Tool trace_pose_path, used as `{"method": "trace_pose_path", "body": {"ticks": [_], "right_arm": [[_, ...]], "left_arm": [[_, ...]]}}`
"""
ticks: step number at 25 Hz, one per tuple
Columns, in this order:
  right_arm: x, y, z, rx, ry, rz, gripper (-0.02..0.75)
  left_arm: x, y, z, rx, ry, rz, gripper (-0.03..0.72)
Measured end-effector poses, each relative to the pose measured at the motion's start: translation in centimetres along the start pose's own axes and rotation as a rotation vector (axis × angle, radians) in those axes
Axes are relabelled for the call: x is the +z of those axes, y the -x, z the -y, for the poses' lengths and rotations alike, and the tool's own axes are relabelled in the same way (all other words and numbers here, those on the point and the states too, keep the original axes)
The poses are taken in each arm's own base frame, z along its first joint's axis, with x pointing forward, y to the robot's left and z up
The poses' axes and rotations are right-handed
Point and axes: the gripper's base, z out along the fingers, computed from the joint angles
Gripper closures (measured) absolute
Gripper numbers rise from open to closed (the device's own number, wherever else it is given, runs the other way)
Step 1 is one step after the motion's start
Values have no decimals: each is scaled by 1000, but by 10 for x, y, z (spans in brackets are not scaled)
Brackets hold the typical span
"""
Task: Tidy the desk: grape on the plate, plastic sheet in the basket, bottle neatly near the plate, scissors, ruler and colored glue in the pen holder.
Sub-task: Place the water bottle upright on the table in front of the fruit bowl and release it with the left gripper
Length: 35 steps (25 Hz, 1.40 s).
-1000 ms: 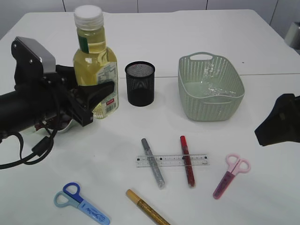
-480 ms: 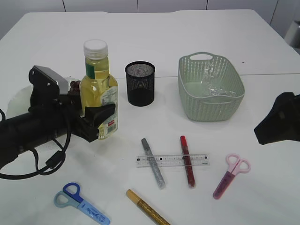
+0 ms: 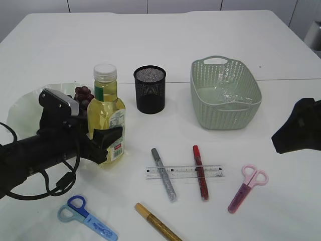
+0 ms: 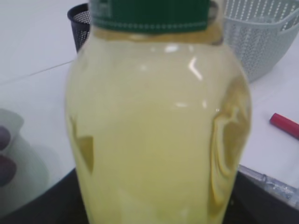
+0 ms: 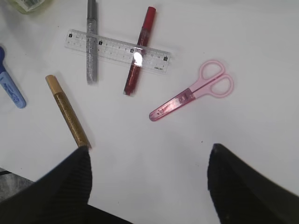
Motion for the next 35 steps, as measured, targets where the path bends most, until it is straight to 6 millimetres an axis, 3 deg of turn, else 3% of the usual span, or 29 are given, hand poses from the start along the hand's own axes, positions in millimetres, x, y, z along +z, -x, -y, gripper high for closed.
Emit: {"method": "trace_pose_path", "body": {"ticks": [13, 19, 30, 35], "right_arm": [[0, 0, 0, 0, 0, 4, 173], [0, 0, 0, 0, 0, 4, 173], [0, 1, 0, 1, 0, 11, 173], [0, 1, 0, 1, 0, 13, 173]], "left_arm": [[11, -15, -7, -45, 47, 34, 248], [10, -12, -7, -38, 51, 20, 191], [9, -9, -7, -32, 52, 4, 169], [8, -6, -7, -28, 47, 20, 99]]}}
